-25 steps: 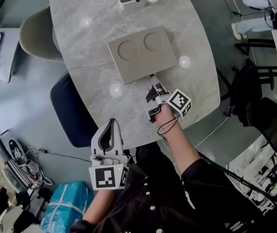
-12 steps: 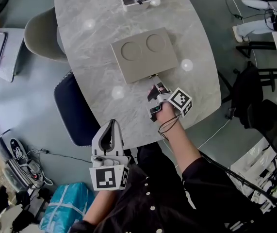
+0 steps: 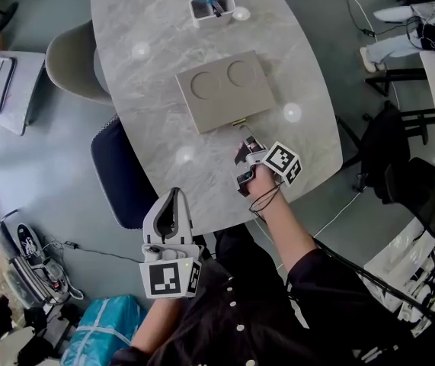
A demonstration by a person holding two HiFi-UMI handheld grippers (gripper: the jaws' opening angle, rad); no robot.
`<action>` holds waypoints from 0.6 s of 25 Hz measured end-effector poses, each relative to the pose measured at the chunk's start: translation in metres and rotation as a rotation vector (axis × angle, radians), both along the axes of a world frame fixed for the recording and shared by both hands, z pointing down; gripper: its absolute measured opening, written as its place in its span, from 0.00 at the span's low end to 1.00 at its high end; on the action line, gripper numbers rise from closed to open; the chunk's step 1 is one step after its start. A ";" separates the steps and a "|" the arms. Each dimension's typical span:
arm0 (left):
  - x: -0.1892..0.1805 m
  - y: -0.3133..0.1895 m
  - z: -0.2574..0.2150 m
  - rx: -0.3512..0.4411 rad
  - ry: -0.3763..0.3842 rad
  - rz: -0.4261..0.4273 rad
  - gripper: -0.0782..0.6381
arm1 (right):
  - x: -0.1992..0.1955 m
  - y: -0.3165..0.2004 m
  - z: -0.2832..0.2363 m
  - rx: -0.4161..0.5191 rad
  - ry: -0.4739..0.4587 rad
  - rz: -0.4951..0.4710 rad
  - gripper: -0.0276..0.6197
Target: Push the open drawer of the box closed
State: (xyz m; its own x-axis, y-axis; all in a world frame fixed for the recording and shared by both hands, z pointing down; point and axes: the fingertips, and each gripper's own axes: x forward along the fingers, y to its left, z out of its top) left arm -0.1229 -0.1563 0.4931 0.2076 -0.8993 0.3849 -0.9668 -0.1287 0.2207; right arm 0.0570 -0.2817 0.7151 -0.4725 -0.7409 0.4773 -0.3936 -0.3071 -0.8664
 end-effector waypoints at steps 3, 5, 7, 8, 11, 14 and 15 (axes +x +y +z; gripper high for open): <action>-0.001 0.001 -0.012 0.029 -0.004 0.010 0.13 | 0.001 0.007 -0.023 0.056 0.046 -0.041 0.07; -0.001 0.000 -0.020 0.050 -0.004 0.017 0.13 | -0.001 0.010 -0.046 0.112 0.096 -0.076 0.06; -0.002 0.000 -0.028 0.068 -0.001 0.025 0.13 | -0.001 0.014 -0.068 0.155 0.132 -0.081 0.05; -0.002 0.000 -0.033 0.076 0.001 0.028 0.13 | -0.001 0.016 -0.080 0.173 0.141 -0.077 0.04; -0.001 -0.002 -0.048 0.107 0.010 0.033 0.13 | 0.000 0.023 -0.116 0.236 0.157 -0.074 0.04; -0.002 -0.004 -0.066 0.145 0.017 0.044 0.13 | 0.000 0.027 -0.154 0.312 0.172 -0.081 0.04; -0.003 -0.005 -0.071 0.158 0.017 0.046 0.13 | 0.000 0.029 -0.166 0.335 0.173 -0.078 0.04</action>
State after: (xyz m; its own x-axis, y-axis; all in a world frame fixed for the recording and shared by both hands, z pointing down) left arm -0.1257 -0.1613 0.4221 0.2551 -0.9379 0.2349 -0.9554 -0.2071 0.2108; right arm 0.0574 -0.2528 0.5489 -0.4671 -0.8345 0.2924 -0.5536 0.0182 -0.8326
